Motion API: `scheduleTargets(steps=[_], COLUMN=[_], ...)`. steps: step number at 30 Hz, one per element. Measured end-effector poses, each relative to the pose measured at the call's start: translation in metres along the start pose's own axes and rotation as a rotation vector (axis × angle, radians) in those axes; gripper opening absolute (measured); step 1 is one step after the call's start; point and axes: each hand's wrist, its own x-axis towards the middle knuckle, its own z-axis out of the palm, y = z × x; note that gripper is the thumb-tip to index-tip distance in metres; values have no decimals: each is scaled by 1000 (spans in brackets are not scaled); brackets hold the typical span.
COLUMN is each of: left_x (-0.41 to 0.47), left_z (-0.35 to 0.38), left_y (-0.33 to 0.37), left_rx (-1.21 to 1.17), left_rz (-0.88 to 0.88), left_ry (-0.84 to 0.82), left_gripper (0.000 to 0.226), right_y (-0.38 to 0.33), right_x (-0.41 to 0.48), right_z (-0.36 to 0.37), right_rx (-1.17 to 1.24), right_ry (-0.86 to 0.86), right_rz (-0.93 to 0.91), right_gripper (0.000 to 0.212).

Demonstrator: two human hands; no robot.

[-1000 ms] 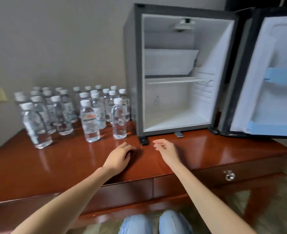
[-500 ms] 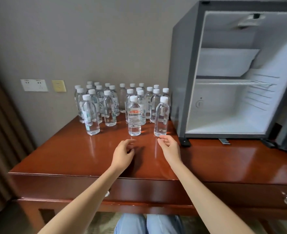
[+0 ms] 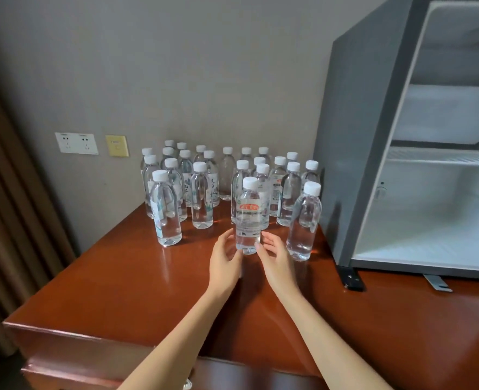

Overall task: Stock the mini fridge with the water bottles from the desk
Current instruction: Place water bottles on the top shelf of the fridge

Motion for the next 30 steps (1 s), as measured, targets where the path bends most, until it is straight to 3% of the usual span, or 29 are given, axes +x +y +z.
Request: scheduleTargets(steps=[5,16,18,20,27,30], left_x=[27,53,53,53,46,42], left_z=[9,15,14,13,11,10], left_y=[-9,-22,-23,-22,-12,-5], left_rx=[-113,-188,-196,-198,-252,-236], left_rz=[-27,4,14,7,-15,-8], left_ry=[-7,69,78,45,-162,-211], left_gripper=[46,21,15,15,29,31], right_y=[7,1,1,2,-2,-2], right_x=[17,23,26,29,35,35], right_z=[13,20,21,23,21,17], right_rx=[16,107,149,186,380,413], right_ry=[72,-68,-100,-136,-146,-138], right_rz=[-27,14,46,60,86,98], right_gripper=[34,44,37,37,66,63])
